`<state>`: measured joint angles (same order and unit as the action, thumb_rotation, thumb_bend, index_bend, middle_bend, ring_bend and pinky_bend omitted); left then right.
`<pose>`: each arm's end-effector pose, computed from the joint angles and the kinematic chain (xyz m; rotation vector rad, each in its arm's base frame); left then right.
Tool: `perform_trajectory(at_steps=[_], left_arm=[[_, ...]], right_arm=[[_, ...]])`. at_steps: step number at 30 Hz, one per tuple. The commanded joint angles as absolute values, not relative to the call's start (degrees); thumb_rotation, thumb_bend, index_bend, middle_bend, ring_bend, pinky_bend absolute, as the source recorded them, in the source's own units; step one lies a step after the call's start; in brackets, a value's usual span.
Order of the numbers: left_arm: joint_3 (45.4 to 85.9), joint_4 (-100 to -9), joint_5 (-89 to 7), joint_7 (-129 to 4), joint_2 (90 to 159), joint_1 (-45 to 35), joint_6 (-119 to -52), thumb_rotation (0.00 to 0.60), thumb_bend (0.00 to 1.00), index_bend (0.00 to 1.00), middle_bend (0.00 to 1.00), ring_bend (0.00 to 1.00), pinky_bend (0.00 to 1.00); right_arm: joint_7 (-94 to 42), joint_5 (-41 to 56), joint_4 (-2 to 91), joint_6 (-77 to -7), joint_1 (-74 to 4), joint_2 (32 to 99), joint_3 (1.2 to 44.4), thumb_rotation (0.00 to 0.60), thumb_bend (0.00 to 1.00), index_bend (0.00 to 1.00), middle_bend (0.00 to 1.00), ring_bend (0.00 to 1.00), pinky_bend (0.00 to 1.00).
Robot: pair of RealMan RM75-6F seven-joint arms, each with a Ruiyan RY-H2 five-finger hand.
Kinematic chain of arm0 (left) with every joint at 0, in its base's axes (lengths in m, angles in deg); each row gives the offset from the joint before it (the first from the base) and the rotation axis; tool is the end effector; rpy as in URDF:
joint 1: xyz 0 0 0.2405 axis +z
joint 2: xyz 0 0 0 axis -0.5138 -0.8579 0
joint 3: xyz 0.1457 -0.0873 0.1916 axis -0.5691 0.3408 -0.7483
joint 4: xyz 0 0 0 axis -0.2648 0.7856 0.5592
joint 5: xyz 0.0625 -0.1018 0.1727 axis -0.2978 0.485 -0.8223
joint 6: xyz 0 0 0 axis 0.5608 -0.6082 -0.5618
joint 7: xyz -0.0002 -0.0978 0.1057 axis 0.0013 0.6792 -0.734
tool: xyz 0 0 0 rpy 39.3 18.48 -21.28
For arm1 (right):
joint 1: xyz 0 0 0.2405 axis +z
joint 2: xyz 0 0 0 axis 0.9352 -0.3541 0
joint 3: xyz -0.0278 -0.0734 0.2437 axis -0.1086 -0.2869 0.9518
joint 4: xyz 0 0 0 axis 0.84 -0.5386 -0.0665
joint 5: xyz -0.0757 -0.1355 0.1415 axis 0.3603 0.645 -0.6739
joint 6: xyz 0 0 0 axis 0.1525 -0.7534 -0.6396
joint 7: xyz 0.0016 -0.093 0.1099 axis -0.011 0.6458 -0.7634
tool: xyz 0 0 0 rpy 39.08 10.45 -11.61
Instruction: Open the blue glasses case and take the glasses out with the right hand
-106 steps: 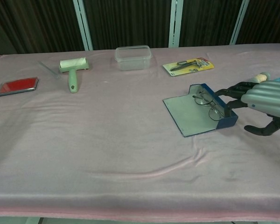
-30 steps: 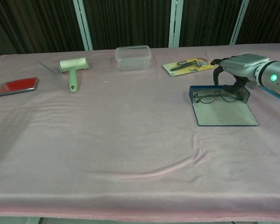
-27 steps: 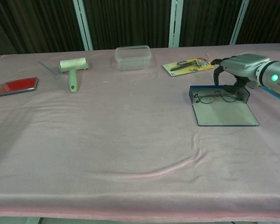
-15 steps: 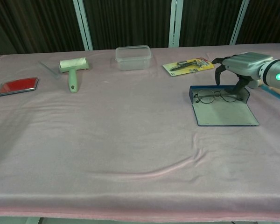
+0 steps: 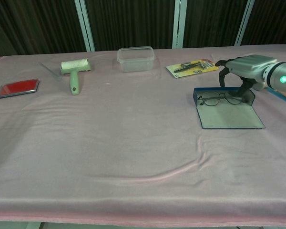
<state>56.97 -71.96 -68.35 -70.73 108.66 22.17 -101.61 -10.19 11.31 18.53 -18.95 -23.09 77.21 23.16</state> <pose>-0.3057 0.1886 0.1250 -1.5838 -0.8255 -0.7852 -0.2402 -0.4298 0.0033 1.7952 -0.7644 0.5562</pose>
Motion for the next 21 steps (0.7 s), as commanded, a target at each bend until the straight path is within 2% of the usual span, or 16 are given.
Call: perform_trajectory(at_steps=[1,21], left_arm=[[56.99,-71.94,-68.33,-70.68,108.64,22.14,-101.58,0.600,0.43,0.00,0.00,0.00,0.03],[57.04,-71.93,-68.21,-70.32,108.52,22.14,-101.56,0.600,0.43,0.00,0.00,0.00,0.03]], right_arm=[[-10.16,11.23,18.51,-18.93,-23.00,77.30,23.26,0.600,0.55,0.58,0.05,0.00,0.00],[-11.20,10.95,17.25,-18.88,-22.77,78.36,23.79,0.600,0.55,0.64,0.05,0.00,0.00]])
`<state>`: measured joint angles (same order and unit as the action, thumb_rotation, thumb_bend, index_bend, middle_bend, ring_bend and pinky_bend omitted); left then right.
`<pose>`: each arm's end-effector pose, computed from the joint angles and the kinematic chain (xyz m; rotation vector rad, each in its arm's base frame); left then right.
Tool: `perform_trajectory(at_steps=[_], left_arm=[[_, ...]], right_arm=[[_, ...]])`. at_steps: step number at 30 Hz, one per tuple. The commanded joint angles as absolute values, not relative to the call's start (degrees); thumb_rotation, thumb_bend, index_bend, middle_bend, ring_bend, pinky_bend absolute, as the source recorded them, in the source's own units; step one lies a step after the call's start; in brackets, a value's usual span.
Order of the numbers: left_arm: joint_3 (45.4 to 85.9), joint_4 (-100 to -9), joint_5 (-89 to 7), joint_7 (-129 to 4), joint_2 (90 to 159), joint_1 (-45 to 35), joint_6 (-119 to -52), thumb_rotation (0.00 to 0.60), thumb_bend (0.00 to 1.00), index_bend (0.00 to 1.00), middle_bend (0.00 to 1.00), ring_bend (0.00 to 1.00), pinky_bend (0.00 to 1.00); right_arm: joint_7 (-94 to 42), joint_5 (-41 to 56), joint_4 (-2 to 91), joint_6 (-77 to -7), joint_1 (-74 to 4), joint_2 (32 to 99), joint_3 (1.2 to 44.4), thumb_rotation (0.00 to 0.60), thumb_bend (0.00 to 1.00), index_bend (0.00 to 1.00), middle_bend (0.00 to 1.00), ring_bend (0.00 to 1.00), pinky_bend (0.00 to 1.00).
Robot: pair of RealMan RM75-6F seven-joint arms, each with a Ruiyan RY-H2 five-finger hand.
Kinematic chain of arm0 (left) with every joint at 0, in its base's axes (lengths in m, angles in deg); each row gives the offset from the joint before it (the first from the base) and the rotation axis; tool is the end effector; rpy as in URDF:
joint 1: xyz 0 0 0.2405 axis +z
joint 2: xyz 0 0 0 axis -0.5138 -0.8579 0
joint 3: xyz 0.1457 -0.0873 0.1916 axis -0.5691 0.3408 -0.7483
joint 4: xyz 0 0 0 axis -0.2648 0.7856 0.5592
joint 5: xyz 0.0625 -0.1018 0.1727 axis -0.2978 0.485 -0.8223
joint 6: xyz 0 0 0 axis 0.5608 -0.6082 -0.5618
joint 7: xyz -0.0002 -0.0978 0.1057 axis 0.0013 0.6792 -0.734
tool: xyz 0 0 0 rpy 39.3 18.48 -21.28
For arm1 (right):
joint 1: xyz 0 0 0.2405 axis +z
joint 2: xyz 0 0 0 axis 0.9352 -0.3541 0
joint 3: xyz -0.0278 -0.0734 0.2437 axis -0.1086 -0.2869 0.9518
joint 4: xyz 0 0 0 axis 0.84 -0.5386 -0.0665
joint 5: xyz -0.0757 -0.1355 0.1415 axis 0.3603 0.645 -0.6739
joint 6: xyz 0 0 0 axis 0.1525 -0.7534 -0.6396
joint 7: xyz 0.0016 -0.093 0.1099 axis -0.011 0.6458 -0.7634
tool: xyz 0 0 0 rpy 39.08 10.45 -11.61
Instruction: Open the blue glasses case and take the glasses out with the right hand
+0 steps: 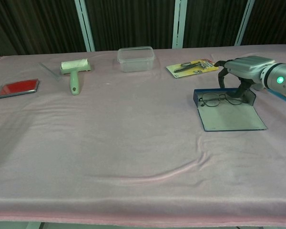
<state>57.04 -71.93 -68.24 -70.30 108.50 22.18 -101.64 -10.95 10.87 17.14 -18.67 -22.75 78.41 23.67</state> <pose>-0.3063 0.1890 0.1263 -1.5792 -0.8293 -0.7880 -0.2387 -0.4321 -0.0006 1.7808 -0.7861 0.5684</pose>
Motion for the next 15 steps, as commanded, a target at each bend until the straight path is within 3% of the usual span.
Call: perform_trajectory(at_steps=[1,15], left_arm=[[57.04,-71.94,-68.20,-70.35,108.53,22.13,-101.54,0.600,0.43,0.00,0.00,0.00,0.04],[56.98,-72.08,-68.19,-70.46,108.48,22.10,-101.44,0.600,0.43,0.00,0.00,0.00,0.04]], right_arm=[[-11.59,11.25,17.51,-19.53,-22.83,78.27,23.93,0.600,0.55,0.64,0.06,0.00,0.00],[-19.25,19.58,13.30,-28.33,-24.54,81.09,21.51,0.600,0.55,0.67,0.11,0.04,0.01]])
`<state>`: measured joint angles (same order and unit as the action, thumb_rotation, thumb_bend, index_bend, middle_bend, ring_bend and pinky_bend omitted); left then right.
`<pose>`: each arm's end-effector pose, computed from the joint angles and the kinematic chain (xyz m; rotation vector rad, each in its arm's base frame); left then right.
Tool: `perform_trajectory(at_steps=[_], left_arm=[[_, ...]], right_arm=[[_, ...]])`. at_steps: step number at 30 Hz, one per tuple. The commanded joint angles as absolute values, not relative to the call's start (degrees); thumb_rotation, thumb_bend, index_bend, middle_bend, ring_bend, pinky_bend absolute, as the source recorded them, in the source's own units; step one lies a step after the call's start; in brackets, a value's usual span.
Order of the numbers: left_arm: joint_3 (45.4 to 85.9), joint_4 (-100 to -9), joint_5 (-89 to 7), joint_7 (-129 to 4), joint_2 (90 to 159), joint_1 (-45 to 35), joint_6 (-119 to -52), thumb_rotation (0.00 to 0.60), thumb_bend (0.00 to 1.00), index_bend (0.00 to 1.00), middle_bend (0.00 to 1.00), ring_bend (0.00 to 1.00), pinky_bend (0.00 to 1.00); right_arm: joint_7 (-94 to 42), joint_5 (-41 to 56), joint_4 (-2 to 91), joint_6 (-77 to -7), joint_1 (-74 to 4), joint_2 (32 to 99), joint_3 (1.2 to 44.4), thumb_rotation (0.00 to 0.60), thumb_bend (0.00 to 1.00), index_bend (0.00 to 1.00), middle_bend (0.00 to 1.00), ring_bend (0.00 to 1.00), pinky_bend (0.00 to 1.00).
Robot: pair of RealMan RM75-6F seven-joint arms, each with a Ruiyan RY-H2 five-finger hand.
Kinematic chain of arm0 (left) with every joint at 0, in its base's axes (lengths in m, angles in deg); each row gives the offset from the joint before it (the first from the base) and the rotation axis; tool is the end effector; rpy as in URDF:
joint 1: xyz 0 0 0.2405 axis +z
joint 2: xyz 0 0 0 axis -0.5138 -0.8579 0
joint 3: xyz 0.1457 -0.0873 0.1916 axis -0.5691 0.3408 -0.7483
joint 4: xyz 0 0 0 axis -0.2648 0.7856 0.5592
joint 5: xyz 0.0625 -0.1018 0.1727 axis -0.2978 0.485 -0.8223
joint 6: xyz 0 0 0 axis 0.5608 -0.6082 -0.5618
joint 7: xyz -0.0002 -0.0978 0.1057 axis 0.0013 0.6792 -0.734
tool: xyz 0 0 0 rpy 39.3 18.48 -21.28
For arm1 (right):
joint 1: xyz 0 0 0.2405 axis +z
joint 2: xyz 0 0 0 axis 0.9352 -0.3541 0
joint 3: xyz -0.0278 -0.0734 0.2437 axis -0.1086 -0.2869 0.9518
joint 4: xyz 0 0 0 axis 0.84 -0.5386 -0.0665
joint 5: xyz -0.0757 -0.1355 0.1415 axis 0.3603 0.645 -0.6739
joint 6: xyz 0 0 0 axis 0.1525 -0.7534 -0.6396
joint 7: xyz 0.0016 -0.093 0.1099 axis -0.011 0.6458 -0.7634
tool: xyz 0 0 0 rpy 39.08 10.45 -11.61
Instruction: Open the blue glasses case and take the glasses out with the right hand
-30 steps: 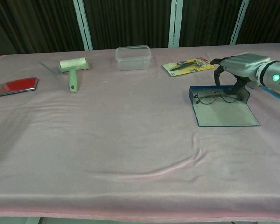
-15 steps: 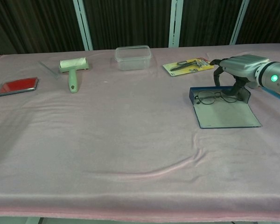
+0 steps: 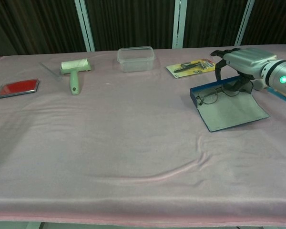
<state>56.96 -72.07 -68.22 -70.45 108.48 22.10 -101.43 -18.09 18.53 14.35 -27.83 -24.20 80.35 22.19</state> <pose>-0.3059 0.1889 0.1255 -1.5833 -0.8312 -0.7853 -0.2325 -0.4252 0.0026 1.7567 -0.6920 0.7162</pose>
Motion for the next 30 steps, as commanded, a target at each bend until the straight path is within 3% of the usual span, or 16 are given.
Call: perform_trajectory(at_steps=[1,15,21,30], left_arm=[[57.00,-72.09,-68.13,-70.46,108.48,22.11,-101.43,0.600,0.43,0.00,0.00,0.00,0.04],[56.98,-72.08,-68.01,-70.48,108.44,22.05,-101.24,0.600,0.44,0.00,0.00,0.00,0.04],[56.88,-72.12,-68.17,-70.54,108.42,22.07,-101.29,0.600,0.43,0.00,0.00,0.00,0.04],[56.91,-72.02,-68.11,-70.35,108.39,22.08,-101.29,0.600,0.44,0.00,0.00,0.00,0.04]], right_arm=[[-19.54,19.89,12.97,-28.36,-24.58,81.26,21.32,0.600,0.55,0.67,0.11,0.04,0.01],[-21.06,21.17,11.95,-27.00,-24.74,81.56,20.81,0.600,0.55,0.67,0.11,0.04,0.01],[-21.38,21.23,13.19,-27.28,-24.94,80.89,21.16,0.600,0.55,0.71,0.11,0.04,0.01],[-25.98,24.83,8.72,-34.37,-25.85,83.82,20.69,0.600,0.55,0.71,0.13,0.05,0.01]])
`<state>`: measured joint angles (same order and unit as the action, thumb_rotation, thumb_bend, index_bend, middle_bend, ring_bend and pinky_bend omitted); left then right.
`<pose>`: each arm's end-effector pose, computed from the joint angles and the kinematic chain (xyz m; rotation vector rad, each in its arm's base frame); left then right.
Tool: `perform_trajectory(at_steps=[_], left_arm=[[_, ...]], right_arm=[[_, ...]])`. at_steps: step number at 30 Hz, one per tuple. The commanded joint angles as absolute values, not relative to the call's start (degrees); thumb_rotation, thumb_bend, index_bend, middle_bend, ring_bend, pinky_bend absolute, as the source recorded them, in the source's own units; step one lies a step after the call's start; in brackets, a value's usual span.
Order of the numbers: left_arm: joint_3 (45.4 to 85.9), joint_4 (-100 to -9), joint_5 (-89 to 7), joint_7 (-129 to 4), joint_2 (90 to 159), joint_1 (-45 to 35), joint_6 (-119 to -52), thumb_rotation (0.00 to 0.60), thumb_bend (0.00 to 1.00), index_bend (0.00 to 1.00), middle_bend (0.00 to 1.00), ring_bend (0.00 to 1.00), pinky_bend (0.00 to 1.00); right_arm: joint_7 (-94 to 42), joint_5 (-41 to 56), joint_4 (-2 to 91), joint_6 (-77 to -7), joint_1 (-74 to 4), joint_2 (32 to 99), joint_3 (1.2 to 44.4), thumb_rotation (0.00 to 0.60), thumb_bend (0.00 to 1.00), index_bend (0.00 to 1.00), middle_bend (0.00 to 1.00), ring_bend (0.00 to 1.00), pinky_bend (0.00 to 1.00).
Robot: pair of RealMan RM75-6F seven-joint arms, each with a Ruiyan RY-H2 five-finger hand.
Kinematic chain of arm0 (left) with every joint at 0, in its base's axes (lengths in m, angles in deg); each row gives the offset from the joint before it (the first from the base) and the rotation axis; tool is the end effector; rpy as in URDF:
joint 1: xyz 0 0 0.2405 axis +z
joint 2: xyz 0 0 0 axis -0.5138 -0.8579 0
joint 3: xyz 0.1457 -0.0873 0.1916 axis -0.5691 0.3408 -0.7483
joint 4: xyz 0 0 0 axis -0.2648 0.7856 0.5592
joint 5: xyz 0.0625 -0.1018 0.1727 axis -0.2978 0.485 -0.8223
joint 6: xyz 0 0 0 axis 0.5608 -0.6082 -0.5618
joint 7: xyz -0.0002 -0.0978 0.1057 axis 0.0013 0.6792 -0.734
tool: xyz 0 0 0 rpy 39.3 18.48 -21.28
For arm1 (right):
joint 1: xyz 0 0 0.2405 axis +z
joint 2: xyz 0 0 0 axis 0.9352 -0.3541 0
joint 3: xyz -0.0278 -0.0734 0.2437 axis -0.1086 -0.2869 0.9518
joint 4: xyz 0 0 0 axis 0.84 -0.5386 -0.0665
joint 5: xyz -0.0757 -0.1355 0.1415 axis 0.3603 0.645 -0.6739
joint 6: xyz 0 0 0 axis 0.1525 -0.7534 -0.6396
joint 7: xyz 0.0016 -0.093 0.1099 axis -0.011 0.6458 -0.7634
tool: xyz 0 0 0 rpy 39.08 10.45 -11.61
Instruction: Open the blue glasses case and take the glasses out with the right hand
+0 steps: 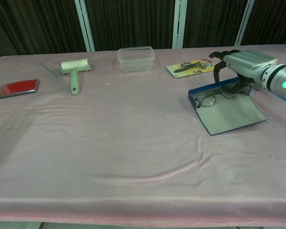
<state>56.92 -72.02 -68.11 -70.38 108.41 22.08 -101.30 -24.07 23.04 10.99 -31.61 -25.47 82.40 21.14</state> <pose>-0.3066 0.1889 0.1258 -1.5837 -0.8333 -0.7819 -0.2356 -0.4175 -0.0017 1.7564 -0.6843 0.7923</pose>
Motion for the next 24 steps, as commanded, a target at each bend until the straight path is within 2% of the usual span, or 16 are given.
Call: perform_trajectory(at_steps=[1,17,24], left_arm=[[56.89,-72.05,-68.12,-70.31,108.37,22.06,-101.24,0.600,0.44,0.00,0.00,0.00,0.04],[56.77,-72.10,-68.21,-70.33,108.29,22.10,-101.22,0.600,0.43,0.00,0.00,0.00,0.04],[56.68,-72.15,-68.21,-70.44,108.27,22.11,-101.11,0.600,0.44,0.00,0.00,0.00,0.04]], right_arm=[[-26.66,25.42,7.80,-35.41,-25.94,84.34,20.51,0.600,0.55,0.71,0.13,0.05,0.01],[-33.33,32.18,-8.76,-49.69,-27.79,92.76,17.52,0.600,0.55,0.71,0.13,0.05,0.01],[-34.61,32.86,-13.03,-52.90,-28.63,94.97,17.18,0.600,0.55,0.71,0.13,0.05,0.01]])
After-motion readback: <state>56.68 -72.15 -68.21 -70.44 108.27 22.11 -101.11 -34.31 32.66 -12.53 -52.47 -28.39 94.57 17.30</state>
